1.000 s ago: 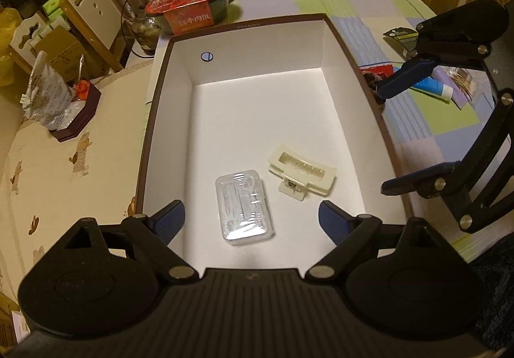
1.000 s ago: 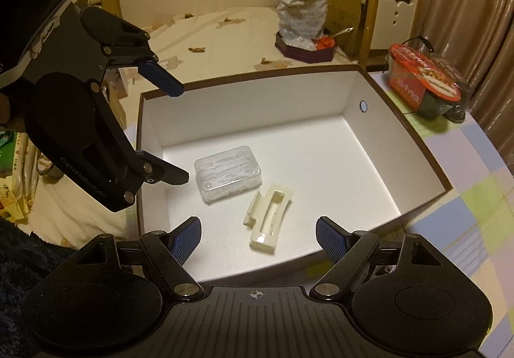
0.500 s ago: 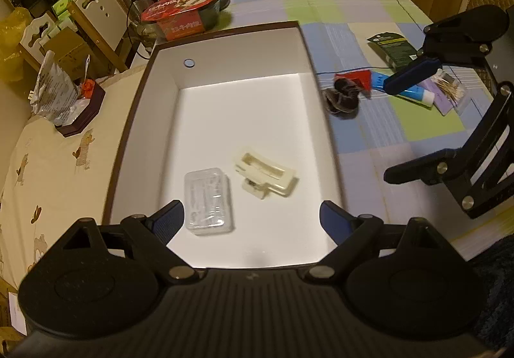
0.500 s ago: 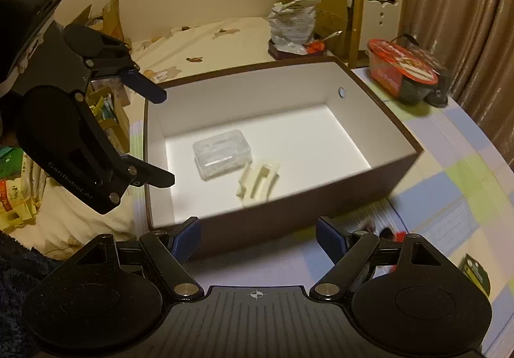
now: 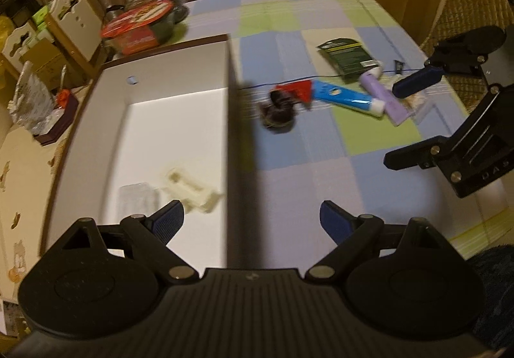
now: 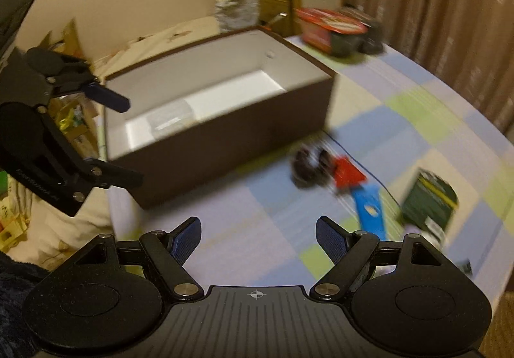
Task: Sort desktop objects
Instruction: 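Withdraw both tools from the box back over the table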
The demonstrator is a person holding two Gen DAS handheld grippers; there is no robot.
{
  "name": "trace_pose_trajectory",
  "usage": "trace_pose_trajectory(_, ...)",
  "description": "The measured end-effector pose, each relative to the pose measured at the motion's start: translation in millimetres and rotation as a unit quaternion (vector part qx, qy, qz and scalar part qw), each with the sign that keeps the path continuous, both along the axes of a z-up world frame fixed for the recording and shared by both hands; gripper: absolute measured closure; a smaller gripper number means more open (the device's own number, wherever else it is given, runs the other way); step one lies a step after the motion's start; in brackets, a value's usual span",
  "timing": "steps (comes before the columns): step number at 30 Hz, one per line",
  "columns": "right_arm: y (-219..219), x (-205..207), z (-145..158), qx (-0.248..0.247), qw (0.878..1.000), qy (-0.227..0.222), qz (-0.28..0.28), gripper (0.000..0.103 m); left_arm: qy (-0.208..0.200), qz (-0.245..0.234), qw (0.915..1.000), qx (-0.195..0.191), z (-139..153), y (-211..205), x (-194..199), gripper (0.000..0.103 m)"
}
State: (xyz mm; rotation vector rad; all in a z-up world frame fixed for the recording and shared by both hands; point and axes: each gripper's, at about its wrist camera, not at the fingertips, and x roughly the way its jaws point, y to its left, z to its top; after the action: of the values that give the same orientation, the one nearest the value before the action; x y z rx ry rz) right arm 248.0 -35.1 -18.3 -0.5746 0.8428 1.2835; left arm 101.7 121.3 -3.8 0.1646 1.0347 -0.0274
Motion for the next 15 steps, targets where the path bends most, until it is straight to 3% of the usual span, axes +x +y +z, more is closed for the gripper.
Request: trace_pose_trajectory(15,-101,60,-15,-0.015,0.984,0.028,-0.177,0.022,-0.001,-0.056,0.9983,-0.014,-23,-78,46,0.013)
